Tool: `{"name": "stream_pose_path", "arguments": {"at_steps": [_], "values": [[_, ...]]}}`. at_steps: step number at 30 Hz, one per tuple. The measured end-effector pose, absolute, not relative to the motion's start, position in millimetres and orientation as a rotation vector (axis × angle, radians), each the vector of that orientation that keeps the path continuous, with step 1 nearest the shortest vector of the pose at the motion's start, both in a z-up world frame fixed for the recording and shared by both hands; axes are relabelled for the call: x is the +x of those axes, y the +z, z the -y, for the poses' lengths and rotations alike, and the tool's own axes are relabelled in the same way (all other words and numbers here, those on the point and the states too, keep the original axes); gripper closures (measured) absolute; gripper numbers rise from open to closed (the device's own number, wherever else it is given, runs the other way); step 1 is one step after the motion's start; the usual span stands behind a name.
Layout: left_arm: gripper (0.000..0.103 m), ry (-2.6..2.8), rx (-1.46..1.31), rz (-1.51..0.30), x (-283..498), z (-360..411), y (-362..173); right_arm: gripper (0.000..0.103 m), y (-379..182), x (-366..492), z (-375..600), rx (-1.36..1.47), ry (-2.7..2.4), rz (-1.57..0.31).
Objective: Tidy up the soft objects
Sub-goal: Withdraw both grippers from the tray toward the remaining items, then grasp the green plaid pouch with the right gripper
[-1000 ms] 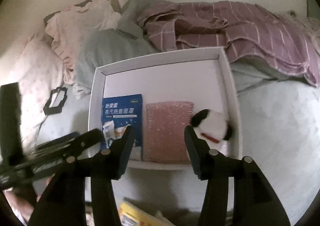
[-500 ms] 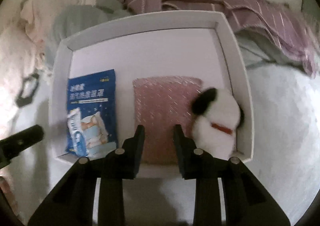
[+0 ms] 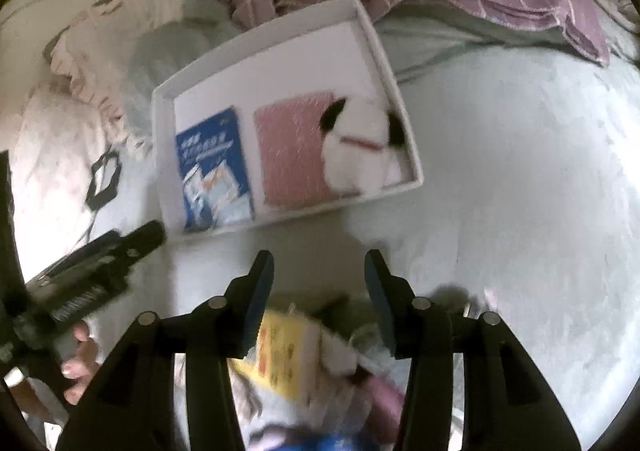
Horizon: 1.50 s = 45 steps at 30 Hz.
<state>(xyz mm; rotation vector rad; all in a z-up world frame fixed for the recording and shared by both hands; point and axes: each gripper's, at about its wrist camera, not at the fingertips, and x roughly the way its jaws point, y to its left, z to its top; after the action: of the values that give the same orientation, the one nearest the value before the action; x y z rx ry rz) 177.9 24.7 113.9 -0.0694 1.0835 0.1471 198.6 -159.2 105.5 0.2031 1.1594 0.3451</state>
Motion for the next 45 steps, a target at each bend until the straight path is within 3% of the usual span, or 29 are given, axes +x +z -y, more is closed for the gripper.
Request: {"name": "stream_pose_path", "arguments": {"at_steps": [6, 17, 24, 45], "values": [[0.021, 0.084, -0.053, -1.054, 166.4, -3.4, 127.0, 0.054, 108.6, 181.8, 174.7, 0.239, 0.345, -1.254], [0.021, 0.002, -0.056, -0.986, 151.7, 10.7, 148.5, 0.053, 137.5, 171.3, 193.0, 0.082, 0.036, -1.157], [0.021, 0.006, -0.11, -0.957, 146.7, 2.4, 155.5, 0.053, 121.9, 173.7, 225.2, 0.381, -0.043, -1.204], [0.023, -0.209, -0.149, -1.208, 181.5, 38.2, 86.7, 0.047, 64.2, 186.3, 284.9, 0.65, -0.164, -1.348]]}}
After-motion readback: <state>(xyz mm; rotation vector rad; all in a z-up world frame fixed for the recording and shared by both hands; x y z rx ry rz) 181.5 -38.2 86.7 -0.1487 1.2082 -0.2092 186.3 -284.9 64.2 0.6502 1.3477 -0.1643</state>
